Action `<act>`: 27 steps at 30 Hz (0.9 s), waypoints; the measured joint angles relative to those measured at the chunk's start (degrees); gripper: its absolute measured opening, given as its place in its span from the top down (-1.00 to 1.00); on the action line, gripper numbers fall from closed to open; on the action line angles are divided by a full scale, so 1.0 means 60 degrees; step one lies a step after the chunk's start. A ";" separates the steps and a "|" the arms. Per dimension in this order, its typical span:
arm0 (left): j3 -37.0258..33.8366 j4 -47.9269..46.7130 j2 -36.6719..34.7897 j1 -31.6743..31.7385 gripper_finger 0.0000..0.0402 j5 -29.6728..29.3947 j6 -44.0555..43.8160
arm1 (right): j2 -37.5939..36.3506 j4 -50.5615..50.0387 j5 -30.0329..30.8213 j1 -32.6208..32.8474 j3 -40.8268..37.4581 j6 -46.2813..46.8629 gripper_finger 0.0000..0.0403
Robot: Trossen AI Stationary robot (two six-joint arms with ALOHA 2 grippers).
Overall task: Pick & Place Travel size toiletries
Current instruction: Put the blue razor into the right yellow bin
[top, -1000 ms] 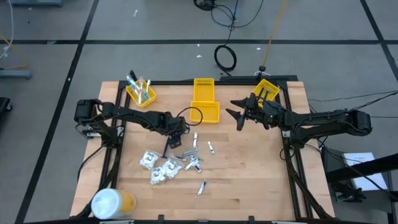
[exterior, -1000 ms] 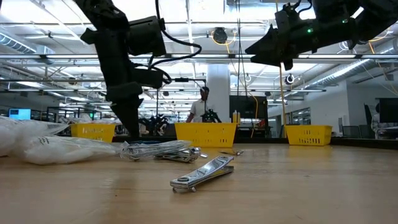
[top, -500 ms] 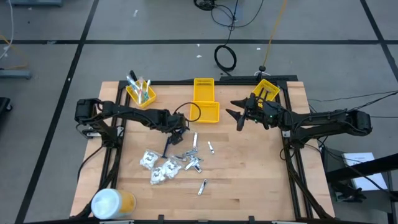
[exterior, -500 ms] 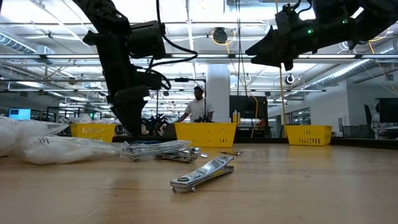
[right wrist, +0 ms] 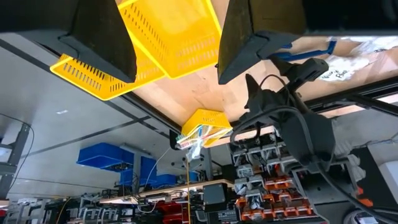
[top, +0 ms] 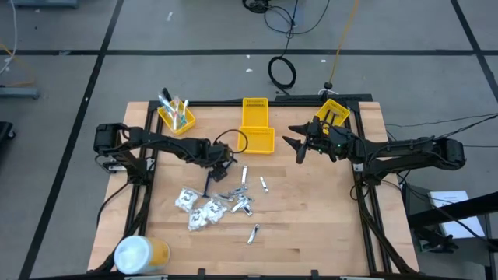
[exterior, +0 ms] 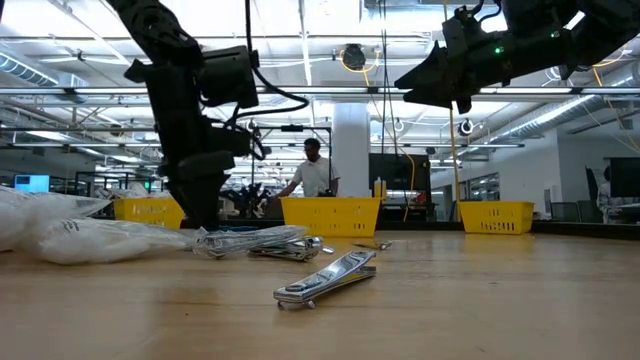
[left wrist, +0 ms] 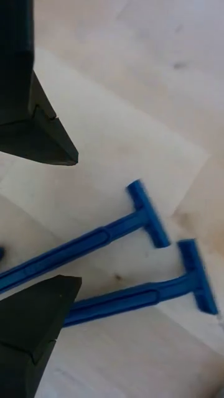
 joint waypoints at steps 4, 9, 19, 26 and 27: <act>-0.0110 -0.0008 0.0000 -0.0008 -0.49 0.0584 -0.0797 | 0.0000 0.0004 0.0000 -0.0003 0.0000 0.0066 -0.05; -0.0346 -0.0161 -0.0004 -0.0165 -0.49 0.0652 -0.1549 | 0.0000 0.0004 0.0000 -0.0002 0.0000 0.0086 -0.05; -0.0600 -0.0147 -0.0036 -0.0299 -0.44 0.0655 -0.2212 | 0.0000 0.0011 0.0000 0.0000 0.0000 0.0077 -0.05; -0.0610 -0.0053 -0.0020 -0.0342 0.10 0.0648 -0.2217 | 0.0000 0.0011 0.0000 0.0000 0.0000 0.0123 -0.05; -0.0610 -0.0010 -0.0018 -0.0342 0.20 0.0644 -0.2199 | 0.0000 0.0011 0.0000 0.0000 0.0000 0.0123 -0.05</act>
